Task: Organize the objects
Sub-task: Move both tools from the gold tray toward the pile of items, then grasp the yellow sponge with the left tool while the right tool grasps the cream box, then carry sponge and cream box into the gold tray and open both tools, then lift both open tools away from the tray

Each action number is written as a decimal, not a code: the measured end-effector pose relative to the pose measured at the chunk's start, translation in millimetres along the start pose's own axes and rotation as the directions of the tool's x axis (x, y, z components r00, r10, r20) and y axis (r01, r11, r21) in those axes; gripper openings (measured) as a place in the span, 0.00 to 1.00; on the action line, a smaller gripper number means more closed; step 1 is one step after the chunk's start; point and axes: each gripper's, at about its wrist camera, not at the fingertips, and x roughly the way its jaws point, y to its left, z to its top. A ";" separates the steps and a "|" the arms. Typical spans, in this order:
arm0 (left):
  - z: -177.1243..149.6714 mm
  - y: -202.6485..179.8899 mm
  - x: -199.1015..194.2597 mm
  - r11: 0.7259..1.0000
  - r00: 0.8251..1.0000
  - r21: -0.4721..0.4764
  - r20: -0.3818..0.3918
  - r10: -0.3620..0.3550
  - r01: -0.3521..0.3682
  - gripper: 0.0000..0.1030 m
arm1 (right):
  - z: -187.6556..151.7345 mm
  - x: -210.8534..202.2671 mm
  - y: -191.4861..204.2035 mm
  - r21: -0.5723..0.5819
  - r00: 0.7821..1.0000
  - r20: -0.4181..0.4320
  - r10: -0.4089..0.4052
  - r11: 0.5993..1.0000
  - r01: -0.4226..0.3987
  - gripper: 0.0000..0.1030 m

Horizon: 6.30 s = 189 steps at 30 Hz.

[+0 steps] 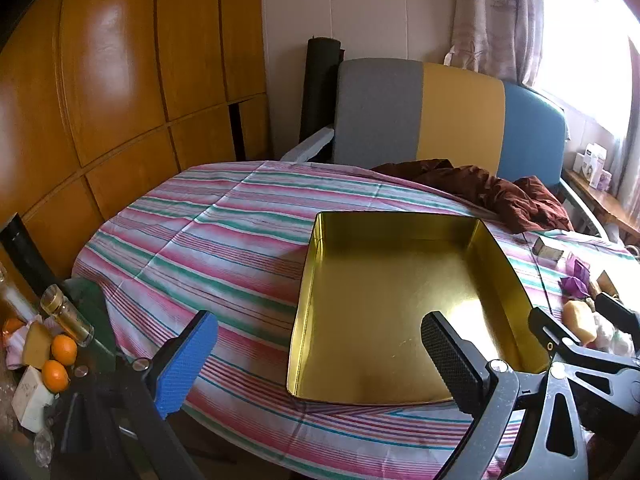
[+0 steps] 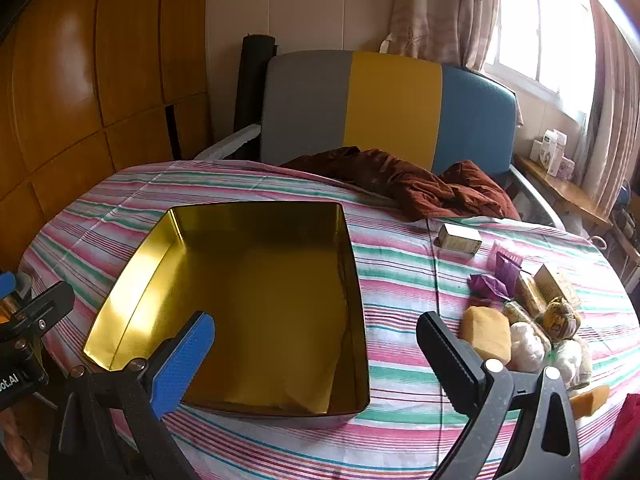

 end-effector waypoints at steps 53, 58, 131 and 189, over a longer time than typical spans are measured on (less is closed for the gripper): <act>18.5 -189.3 30.6 0.713 0.755 0.251 -0.268 -0.599 0.655 1.00 | -30.7 -15.8 -316.4 0.528 0.956 -0.139 -0.260 0.797 0.294 0.99; 15.5 -246.1 32.9 0.649 0.724 0.323 -0.335 -0.603 0.689 1.00 | -48.5 -13.1 -344.0 0.637 0.966 -0.132 -0.223 0.728 0.255 0.99; 38.5 -116.6 65.2 0.823 0.801 0.057 -0.277 -0.531 0.566 0.50 | 69.0 27.4 -203.9 0.202 0.982 -0.092 0.166 0.969 -0.145 0.50; 13.9 -8.7 26.3 0.987 0.988 0.072 -0.050 -0.144 0.147 0.96 | 10.4 49.2 -13.4 0.077 0.957 -0.191 0.220 0.975 -0.209 0.67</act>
